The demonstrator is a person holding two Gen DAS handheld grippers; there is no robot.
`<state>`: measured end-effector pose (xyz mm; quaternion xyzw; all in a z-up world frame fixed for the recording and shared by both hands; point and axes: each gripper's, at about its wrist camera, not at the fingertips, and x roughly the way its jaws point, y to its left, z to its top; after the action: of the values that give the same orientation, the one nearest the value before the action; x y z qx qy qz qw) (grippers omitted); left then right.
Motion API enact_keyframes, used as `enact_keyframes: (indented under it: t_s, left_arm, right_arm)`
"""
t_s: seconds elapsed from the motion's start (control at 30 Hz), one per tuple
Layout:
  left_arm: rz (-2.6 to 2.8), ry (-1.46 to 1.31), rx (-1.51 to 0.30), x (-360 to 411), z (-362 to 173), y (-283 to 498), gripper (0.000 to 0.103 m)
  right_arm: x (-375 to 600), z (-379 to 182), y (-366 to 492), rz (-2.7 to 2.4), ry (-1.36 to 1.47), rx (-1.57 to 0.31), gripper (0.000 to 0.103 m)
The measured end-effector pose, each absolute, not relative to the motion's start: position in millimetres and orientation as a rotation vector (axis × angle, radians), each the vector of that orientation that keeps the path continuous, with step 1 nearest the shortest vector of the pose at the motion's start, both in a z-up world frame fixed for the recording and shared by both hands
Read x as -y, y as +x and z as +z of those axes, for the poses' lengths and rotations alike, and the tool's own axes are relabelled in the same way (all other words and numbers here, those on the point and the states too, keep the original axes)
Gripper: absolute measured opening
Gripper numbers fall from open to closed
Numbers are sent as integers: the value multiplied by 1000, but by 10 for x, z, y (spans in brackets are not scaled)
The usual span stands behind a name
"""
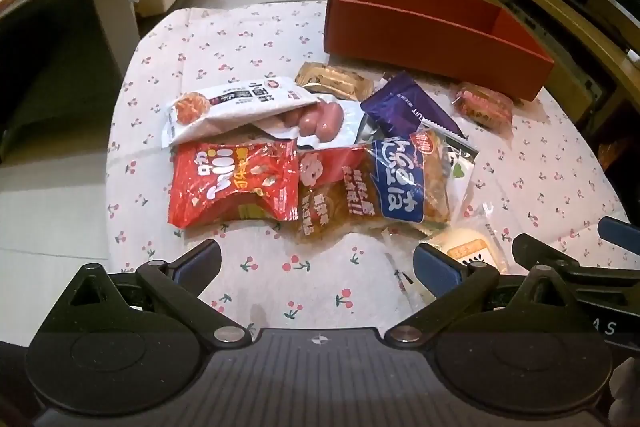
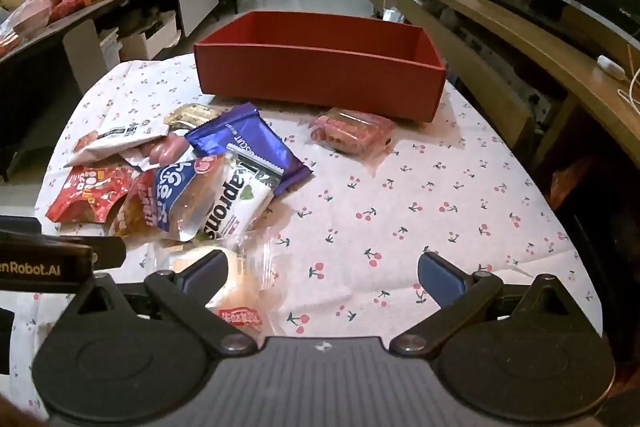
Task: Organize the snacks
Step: 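Move both tools toward the snack pile, then grasp the wrapped round bun with the right tool while the left tool grasps the red chip bag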
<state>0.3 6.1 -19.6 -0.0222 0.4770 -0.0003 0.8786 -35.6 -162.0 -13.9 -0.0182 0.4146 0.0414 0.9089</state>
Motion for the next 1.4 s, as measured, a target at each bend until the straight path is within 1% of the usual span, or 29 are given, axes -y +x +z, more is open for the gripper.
enact_keyframes:
  t_s: [0.87,1.1,1.4]
  left_arm:
    - [-19,-26,-1036,-95,-281,-45,103]
    - [-17,-42,-1062,-210,-303,-81,103]
    - [8,-93,-1053,-432,-282,-118,103]
  right_arm:
    - [1567,-232,-305,108,-48,-905,103]
    - [1468,-275,-293,162,-64,-925,103]
    - [1237,-323,-235,280,-122,-941,103]
